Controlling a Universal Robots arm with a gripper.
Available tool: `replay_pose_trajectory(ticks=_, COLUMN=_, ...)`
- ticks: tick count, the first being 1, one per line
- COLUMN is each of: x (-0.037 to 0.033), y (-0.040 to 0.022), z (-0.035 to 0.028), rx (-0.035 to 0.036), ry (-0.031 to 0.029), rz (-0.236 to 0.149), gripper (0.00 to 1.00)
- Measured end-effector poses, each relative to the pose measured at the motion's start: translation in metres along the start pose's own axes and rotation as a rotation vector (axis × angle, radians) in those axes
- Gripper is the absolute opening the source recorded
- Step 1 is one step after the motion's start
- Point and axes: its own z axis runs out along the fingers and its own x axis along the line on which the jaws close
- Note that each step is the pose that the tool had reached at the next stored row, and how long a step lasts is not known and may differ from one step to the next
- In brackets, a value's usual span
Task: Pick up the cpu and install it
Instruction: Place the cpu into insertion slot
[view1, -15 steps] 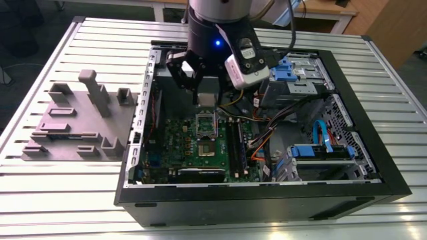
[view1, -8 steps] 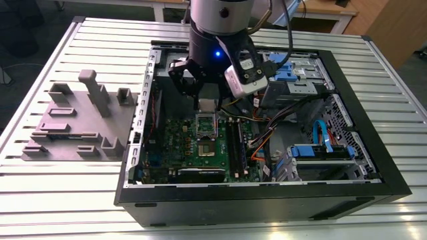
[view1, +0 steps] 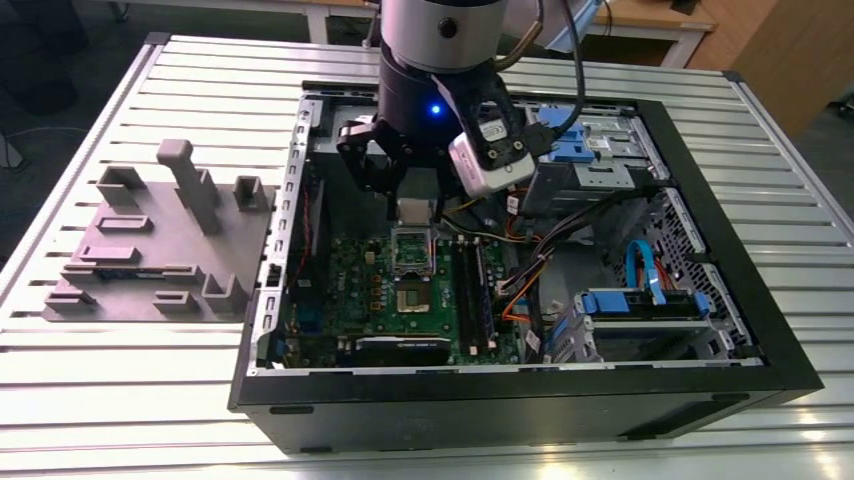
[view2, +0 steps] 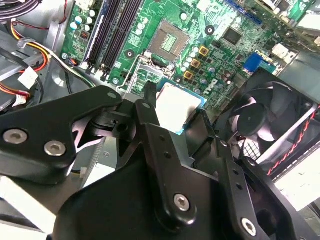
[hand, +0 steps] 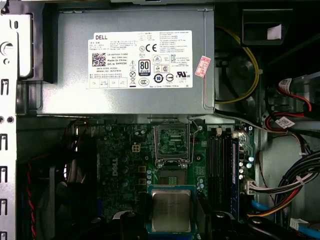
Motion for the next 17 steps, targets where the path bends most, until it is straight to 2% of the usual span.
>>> replay_pose_trajectory(ticks=9, x=-0.0004, y=-0.0002, z=0.0153, rx=-0.0001, ry=-0.0001, rz=0.000, gripper=0.47)
replay_pose_trajectory(ticks=13, x=-0.0006, y=-0.0052, z=0.0216, rx=0.0000, ry=0.0000, rz=0.000, gripper=0.47)
replay_pose_trajectory(ticks=17, x=-0.0008, y=-0.0057, z=0.0290, rx=0.0000, ry=0.0000, rz=-0.003, gripper=0.47)
